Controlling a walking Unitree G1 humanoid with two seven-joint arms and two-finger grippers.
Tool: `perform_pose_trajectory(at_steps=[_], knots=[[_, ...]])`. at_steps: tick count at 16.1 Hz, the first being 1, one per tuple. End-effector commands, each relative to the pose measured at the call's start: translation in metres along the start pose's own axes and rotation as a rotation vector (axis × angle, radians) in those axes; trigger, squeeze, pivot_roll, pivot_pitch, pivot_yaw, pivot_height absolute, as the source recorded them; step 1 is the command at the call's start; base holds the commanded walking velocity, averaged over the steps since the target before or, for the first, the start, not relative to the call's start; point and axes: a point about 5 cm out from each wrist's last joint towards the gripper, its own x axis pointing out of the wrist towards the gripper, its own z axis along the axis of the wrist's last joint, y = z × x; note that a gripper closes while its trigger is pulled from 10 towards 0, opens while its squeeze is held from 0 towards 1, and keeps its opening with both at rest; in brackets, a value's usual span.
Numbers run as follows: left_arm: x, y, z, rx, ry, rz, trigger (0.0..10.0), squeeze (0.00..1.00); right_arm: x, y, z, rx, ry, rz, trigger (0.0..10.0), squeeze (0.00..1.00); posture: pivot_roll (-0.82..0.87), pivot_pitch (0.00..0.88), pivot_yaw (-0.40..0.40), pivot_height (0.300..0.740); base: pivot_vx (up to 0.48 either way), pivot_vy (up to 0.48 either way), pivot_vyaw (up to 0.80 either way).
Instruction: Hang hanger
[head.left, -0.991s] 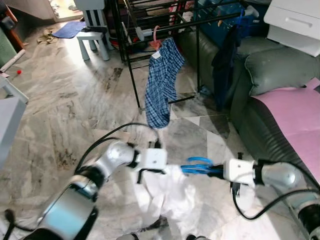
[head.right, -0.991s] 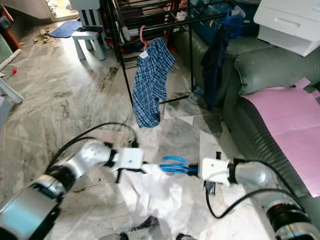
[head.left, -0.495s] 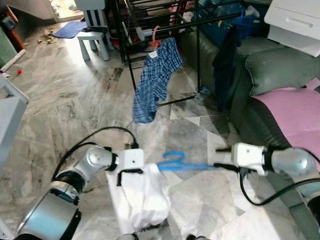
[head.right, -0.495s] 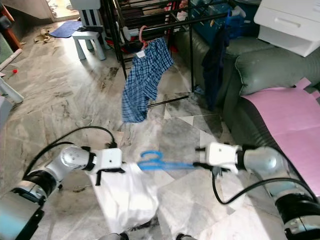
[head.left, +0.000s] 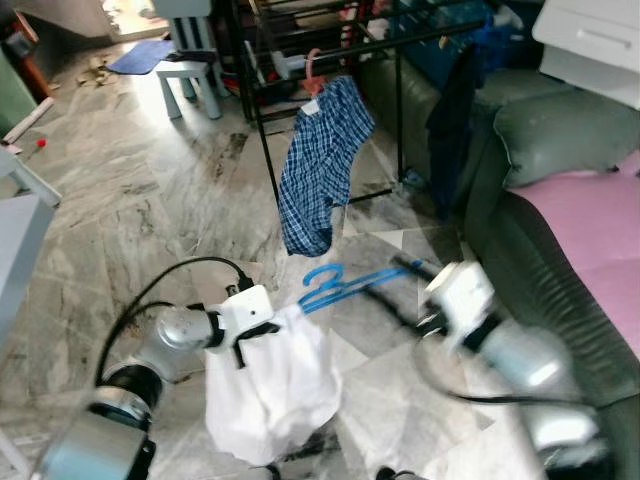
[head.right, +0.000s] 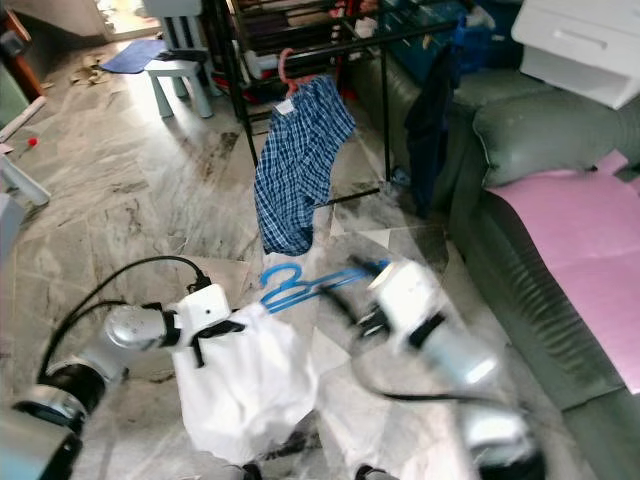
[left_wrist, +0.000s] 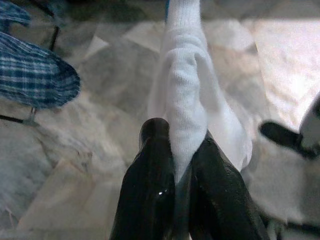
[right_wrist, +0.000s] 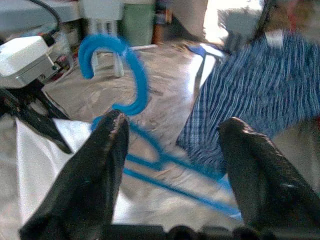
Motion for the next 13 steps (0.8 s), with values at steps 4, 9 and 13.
perform_pose_trajectory(at_steps=[4,9,13], knots=[[-0.002,0.007,0.005,-0.025,-0.054,0.137,0.0,0.0,0.002,0.022,-0.015,0.169,0.068,-0.175,10.0,1.0,-0.12,0.152,0.1,0.74,0.0,0.0,0.0],[0.006,0.014,0.033,0.012,-0.177,0.204,0.0,0.0,-0.002,0.0,-0.032,0.291,0.174,-0.416,10.0,0.0,-0.1,0.134,0.087,0.74,0.0,0.0,0.0],[0.005,0.018,0.05,0.096,-0.267,0.241,0.0,0.0,-0.004,-0.007,-0.038,0.295,0.214,-0.462,10.0,1.0,-0.1,0.13,0.086,0.74,0.0,0.0,0.0]])
